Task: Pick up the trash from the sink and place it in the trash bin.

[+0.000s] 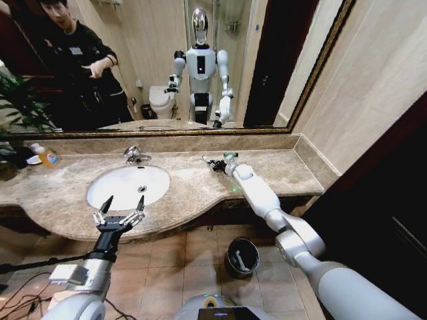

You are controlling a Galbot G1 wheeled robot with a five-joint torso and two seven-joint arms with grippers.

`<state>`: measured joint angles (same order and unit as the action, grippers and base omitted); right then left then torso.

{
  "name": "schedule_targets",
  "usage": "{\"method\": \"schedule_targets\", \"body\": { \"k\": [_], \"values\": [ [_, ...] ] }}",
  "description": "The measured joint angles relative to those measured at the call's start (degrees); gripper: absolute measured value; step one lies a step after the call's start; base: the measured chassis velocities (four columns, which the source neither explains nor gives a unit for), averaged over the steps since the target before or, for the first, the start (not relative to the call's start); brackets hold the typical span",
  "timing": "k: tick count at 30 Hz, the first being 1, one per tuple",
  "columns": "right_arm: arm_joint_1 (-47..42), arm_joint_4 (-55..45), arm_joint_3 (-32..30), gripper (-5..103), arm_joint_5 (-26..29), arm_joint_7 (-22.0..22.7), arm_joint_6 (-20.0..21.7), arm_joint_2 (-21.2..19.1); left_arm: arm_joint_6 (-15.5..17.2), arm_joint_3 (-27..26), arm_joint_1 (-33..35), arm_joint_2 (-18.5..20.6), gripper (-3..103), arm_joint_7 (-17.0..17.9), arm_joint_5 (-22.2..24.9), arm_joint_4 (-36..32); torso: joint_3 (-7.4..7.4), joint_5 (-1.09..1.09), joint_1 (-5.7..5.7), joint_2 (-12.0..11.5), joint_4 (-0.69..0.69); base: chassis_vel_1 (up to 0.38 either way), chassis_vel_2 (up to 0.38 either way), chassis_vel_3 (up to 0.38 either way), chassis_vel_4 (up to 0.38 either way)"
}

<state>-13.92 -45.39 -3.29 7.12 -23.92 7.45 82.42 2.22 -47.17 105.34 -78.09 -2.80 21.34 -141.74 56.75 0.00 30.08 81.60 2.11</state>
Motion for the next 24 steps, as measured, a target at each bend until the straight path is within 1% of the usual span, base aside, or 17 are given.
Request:
{"method": "schedule_targets", "body": {
  "k": [3, 5, 6, 8, 9, 10, 12, 13, 14, 16, 17, 19, 20, 21, 23, 24],
  "values": [
    [-2.4, -6.8, 1.1, 0, 4.8, 4.4, 0.8, -2.5, 0.0, 0.0, 0.0, 0.0, 100, 0.0, 0.0, 0.0, 0.00, 0.01, 0.00, 0.0, 0.00, 0.000, 0.000, 0.000, 0.000],
    [-3.1, -8.4, 1.2, 0, 5.7, 5.0, 1.0, -3.1, 0.0, 0.0, 0.0, 0.0, 100, 0.0, 0.0, 0.0, 0.00, 0.00, 0.00, 0.0, 0.01, 0.000, 0.000, 0.000, 0.000],
    [-5.0, -13.6, 1.6, 0, 8.6, 7.2, 2.1, -5.4, 0.0, 0.0, 0.0, 0.0, 100, 0.0, 0.0, 0.0, 0.00, 0.02, 0.00, 0.0, 0.00, 0.000, 0.000, 0.000, 0.000],
    [-7.2, -19.8, 1.9, 0, 11.6, 9.9, 3.7, -8.0, 0.0, 0.0, 0.0, 0.0, 100, 0.0, 0.0, 0.0, 0.00, 0.02, 0.00, 0.0, 0.00, 0.000, 0.000, 0.000, 0.000],
    [-7.2, -19.8, 1.9, 0, 11.6, 9.9, 3.7, -8.0, 0.0, 0.0, 0.0, 0.0, 100, 0.0, 0.0, 0.0, 0.00, 0.02, 0.00, 0.0, 0.00, 0.000, 0.000, 0.000, 0.000],
    [-9.2, -24.5, 2.0, 0, 14.2, 12.2, 4.9, -10.3, 0.0, 0.0, 0.0, 0.0, 100, 0.0, 0.0, 0.0, -0.01, 0.01, 0.00, 0.0, 0.01, 0.000, 0.000, 0.000, 0.000],
    [-12.6, -31.1, 1.8, 0, 17.9, 15.8, 6.4, -13.6, 0.0, 0.0, 0.0, 0.0, 100, 0.0, 0.0, 0.0, -0.01, 0.01, 0.00, 0.0, 0.00, 0.000, 0.000, 0.000, 0.000],
    [-12.6, -31.1, 1.8, 0, 17.9, 15.8, 6.4, -13.6, 0.0, 0.0, 0.0, 0.0, 100, 0.0, 0.0, 0.0, -0.01, 0.01, 0.00, 0.0, 0.00, 0.000, 0.000, 0.000, 0.000],
    [-15.2, -35.8, 0.9, 0, 20.2, 18.2, 7.1, -15.9, 0.0, 0.0, 0.0, 0.0, 100, 0.0, 0.0, 0.0, 0.00, 0.03, 0.00, 0.0, 0.00, 0.000, 0.000, 0.000, 0.000],
    [-20.2, -43.7, -1.3, 0, 23.5, 22.5, 7.4, -19.6, 0.0, 0.0, 0.0, 0.0, 100, 0.0, 0.0, 0.0, -0.01, 0.01, 0.00, 0.0, -0.01, 0.000, 0.000, 0.000, 0.000],
    [-20.2, -43.7, -1.3, 0, 23.5, 22.5, 7.4, -19.6, 0.0, 0.0, 0.0, 0.0, 100, 0.0, 0.0, 0.0, -0.01, 0.01, 0.00, 0.0, -0.01, 0.000, 0.000, 0.000, 0.000],
    [-26.7, -51.5, -5.0, 0, 24.6, 25.3, 7.5, -22.5, 0.0, 0.0, 0.0, 0.0, 100, 0.0, 0.0, 0.0, -0.01, 0.01, 0.00, 0.0, -0.01, 0.000, 0.000, 0.000, 0.000],
    [-29.6, -54.6, -6.6, 0, 24.9, 26.6, 7.7, -23.0, 0.0, 0.0, 0.0, 0.0, 100, 0.0, 0.0, 0.0, -0.01, 0.01, 0.00, 0.0, 0.00, 0.000, 0.000, 0.000, 0.000],
    [-29.6, -54.6, -6.6, 0, 24.9, 26.6, 7.7, -23.0, 0.0, 0.0, 0.0, 0.0, 100, 0.0, 0.0, 0.0, -0.01, 0.01, 0.00, 0.0, 0.00, 0.000, 0.000, 0.000, 0.000],
    [-36.1, -60.7, -9.4, 0, 26.0, 29.3, 8.3, -24.0, 0.0, 0.0, 0.0, 0.0, 100, 0.0, 0.0, 0.0, -0.01, 0.04, 0.00, 0.0, 0.00, 0.000, 0.000, 0.000, 0.000],
    [-41.3, -65.2, -12.2, 0, 26.5, 30.8, 8.7, -25.1, 0.0, 0.0, 0.0, 0.0, 100, 0.0, 0.0, 0.0, -0.01, 0.03, 0.00, 0.0, -0.01, 0.000, 0.000, 0.000, 0.000]
  ]
}}
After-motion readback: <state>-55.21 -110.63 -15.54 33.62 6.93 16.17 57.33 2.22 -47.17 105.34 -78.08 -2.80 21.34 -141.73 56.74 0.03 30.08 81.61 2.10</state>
